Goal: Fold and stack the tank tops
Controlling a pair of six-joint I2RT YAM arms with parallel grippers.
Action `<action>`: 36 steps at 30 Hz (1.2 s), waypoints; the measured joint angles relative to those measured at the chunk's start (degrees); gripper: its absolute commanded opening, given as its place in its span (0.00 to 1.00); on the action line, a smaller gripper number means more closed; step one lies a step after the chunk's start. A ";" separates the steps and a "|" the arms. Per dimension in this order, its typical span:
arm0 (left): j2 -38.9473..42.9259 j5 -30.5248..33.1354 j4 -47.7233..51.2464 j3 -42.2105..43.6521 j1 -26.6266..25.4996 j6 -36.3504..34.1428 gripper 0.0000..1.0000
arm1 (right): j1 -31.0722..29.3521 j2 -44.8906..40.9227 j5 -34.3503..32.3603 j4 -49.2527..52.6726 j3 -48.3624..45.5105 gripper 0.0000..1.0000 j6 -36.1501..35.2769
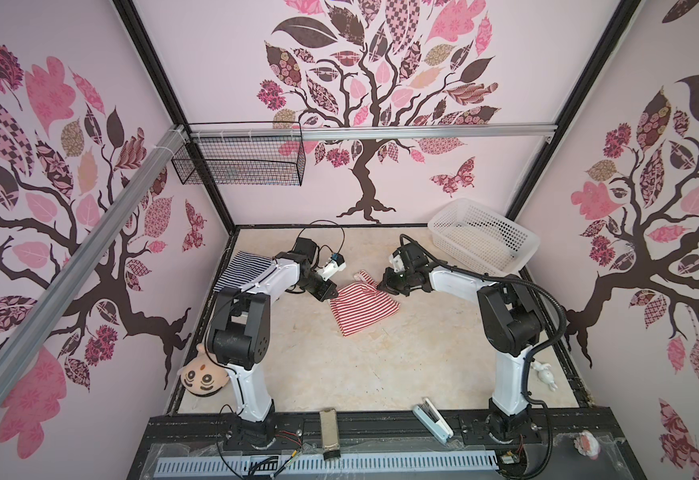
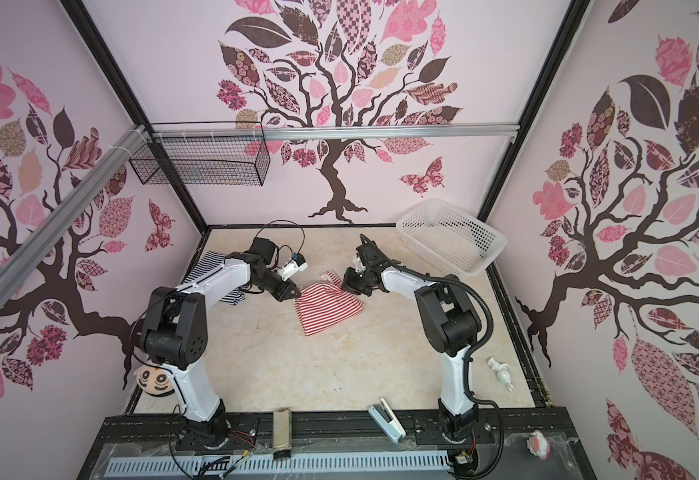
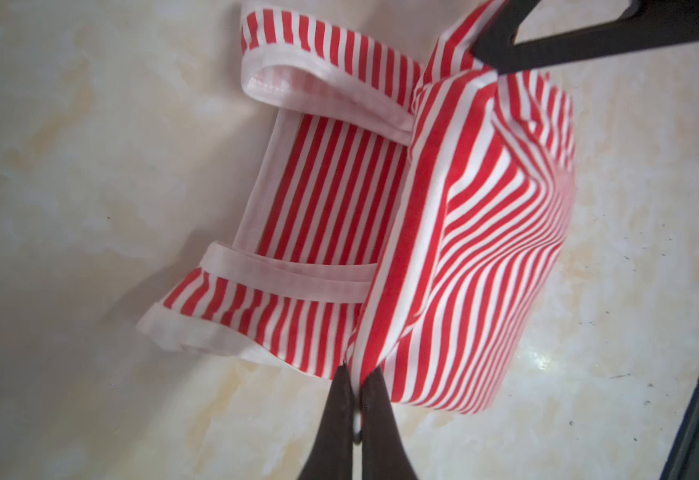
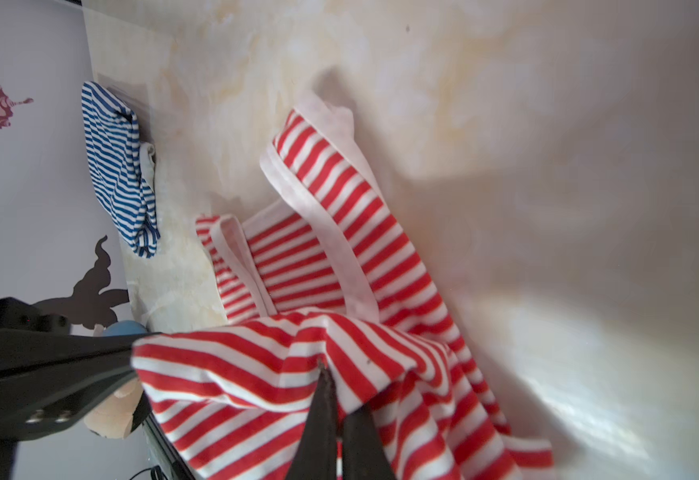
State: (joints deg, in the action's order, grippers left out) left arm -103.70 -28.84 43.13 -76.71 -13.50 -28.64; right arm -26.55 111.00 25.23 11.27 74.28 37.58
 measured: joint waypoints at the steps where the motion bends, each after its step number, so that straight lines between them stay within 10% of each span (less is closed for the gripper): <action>1: 2.12 -0.11 0.22 0.76 -0.33 -0.11 0.00 | 0.00 -2.08 0.15 0.02 -2.12 0.00 0.13; 24: 31.10 6.36 8.92 16.96 -38.51 1.31 0.00 | -3.34 -59.87 -3.21 12.24 -36.04 0.00 3.48; 30: 31.74 4.70 8.28 15.34 -38.80 3.06 0.00 | -3.39 -63.04 -5.92 17.00 -31.17 0.00 3.98; 36: 26.86 9.70 0.46 19.37 -30.82 4.87 0.00 | -3.32 -46.21 -5.92 9.53 -29.55 0.00 3.76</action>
State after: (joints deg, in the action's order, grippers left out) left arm -76.84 -19.14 43.59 -57.34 -44.31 -23.77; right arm -29.87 64.79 19.31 20.80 44.73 41.34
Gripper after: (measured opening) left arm 0.048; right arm 0.057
